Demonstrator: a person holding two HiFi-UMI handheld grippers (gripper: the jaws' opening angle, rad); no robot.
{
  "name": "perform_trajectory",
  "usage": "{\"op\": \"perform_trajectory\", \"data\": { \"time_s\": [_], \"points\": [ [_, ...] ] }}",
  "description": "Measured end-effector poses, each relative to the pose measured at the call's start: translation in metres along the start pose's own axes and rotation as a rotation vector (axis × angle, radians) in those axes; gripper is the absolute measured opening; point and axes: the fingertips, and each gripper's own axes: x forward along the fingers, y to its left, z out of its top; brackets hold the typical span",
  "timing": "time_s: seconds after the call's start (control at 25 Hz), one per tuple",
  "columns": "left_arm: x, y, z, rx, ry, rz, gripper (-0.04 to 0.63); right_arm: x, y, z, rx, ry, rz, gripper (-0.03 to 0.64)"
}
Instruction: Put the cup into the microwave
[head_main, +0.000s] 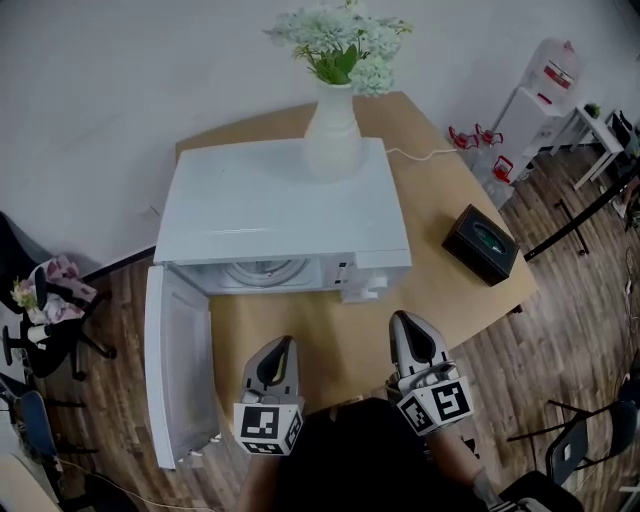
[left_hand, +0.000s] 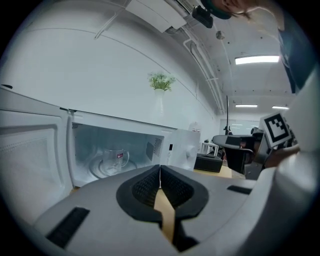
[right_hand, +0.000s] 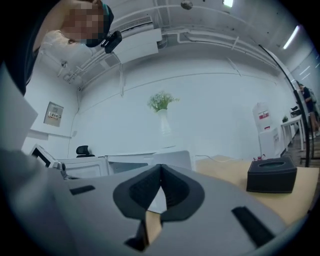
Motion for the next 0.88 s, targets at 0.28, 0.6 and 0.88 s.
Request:
{"op": "perform_trajectory", "data": {
  "time_s": [0.28, 0.6, 0.88],
  "points": [
    [-0.002, -0.009, 0.006, 0.025, -0.011, -0.026, 0.006, -0.004, -0.009, -0.017, 0.018, 0.07, -0.024, -0.006],
    [-0.007, -0.005, 0.009, 0.028, -0.023, -0.003, 0.006, 0.0, -0.005, -0.025, 0.026, 0.096, -0.008, -0.007],
    [-0.009, -0.006, 0.009, 0.028, -0.023, 0.004, 0.006, 0.003, -0.003, -0.029, 0.023, 0.123, 0.013, -0.007]
  ]
}}
